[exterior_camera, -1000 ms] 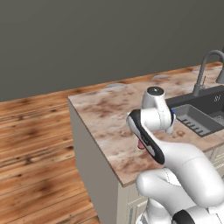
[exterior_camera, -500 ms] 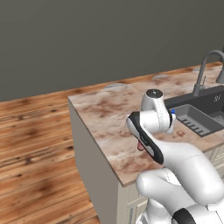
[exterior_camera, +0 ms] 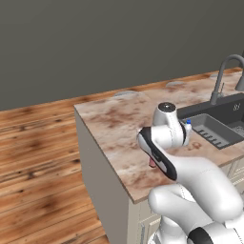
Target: Move the drinks to the dining counter.
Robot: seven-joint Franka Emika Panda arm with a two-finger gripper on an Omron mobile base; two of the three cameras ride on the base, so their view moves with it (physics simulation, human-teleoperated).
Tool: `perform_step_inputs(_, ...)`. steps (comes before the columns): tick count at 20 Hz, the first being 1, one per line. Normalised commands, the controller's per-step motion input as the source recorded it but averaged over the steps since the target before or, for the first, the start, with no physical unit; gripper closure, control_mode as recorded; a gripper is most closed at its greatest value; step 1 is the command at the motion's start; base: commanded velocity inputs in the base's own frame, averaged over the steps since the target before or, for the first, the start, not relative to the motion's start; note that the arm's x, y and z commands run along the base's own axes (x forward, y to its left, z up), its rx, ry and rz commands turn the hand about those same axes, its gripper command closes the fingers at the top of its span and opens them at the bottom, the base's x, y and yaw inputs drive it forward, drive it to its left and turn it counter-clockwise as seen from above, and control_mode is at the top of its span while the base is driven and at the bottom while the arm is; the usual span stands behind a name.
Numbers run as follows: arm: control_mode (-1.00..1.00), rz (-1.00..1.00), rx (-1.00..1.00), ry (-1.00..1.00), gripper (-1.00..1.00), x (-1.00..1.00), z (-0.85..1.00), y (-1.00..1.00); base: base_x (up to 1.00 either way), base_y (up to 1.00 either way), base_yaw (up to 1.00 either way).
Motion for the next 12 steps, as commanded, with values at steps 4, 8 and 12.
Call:
perform_step_inputs(4,-1.0,0.0,0.0,0.0,1.0,0.05,-0.2,0.0,0.0,0.0,0.0)
perform_step_inputs(8,-1.0,0.0,0.0,0.0,1.0,0.0,-0.2,0.0,0.0,0.0,0.0)
perform_step_inputs(12,-1.0,0.0,0.0,0.0,1.0,0.01,-0.21,0.0,0.0,0.0,0.0)
